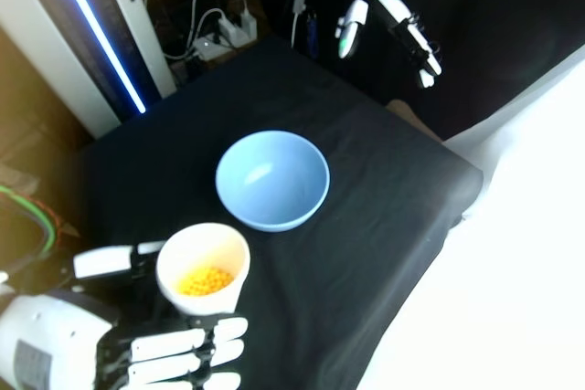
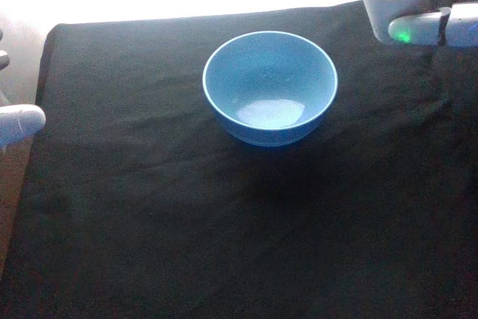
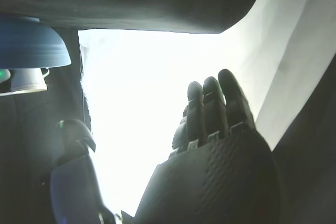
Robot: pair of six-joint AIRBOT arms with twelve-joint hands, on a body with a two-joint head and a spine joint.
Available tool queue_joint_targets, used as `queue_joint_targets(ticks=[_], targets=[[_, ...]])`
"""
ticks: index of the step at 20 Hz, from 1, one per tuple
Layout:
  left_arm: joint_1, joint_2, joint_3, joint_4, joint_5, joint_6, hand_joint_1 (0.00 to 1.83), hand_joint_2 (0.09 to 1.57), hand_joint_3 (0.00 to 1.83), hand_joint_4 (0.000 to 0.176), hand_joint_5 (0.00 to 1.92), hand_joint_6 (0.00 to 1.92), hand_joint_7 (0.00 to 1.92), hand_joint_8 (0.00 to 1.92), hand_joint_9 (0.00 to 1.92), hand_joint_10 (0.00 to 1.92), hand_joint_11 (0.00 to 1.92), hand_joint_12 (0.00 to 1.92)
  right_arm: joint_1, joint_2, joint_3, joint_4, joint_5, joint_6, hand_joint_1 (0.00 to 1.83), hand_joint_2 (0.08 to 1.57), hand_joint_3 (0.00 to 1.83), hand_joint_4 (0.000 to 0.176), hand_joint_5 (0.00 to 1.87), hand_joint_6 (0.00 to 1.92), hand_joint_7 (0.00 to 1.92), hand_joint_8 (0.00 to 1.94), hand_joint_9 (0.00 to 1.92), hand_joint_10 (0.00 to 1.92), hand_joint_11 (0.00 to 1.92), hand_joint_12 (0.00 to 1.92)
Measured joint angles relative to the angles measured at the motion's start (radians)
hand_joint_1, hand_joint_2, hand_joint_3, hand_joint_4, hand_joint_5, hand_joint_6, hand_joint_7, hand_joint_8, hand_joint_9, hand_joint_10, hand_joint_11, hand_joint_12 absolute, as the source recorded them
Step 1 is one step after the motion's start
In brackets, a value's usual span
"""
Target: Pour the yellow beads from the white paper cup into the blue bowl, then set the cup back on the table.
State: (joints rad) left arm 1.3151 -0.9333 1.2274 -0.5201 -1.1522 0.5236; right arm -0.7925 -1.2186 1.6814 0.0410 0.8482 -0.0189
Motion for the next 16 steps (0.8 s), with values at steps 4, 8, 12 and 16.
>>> queue_joint_targets(ticks=[4,8,12,16], targets=[[0.000,0.000,0.000,0.003,0.000,0.000,0.53,0.84,0.00,0.000,0.00,0.00,0.29,0.00,0.23,0.00,0.00,0.54,0.054,0.000,0.000,-0.077,-0.016,0.000,1.01,0.99,0.00,0.000,0.95,0.00,1.08,0.02,1.15,0.06,0.75,0.93],[0.000,0.000,0.000,0.002,0.000,0.000,0.54,0.83,0.00,0.004,0.00,0.00,0.29,0.00,0.23,0.00,0.00,0.52,0.079,0.000,0.000,-0.124,-0.027,0.000,1.15,1.04,0.00,0.000,1.14,0.51,1.19,0.01,1.33,0.01,1.09,0.57],[0.000,0.000,0.000,0.003,0.000,0.000,0.52,0.83,0.00,0.015,0.00,0.00,0.30,0.00,0.22,0.00,0.00,0.48,0.110,0.000,-0.001,-0.158,-0.023,0.000,1.16,1.08,0.00,0.000,1.04,0.87,1.22,0.00,1.31,0.00,1.04,0.74],[0.000,0.000,0.005,0.006,-0.001,-0.007,0.50,0.82,0.00,0.013,0.00,0.00,0.28,0.00,0.21,0.00,0.00,0.51,0.146,-0.002,-0.010,-0.237,-0.050,0.000,1.18,1.06,0.00,0.000,1.10,0.77,1.29,0.01,1.39,0.02,1.07,0.87]])
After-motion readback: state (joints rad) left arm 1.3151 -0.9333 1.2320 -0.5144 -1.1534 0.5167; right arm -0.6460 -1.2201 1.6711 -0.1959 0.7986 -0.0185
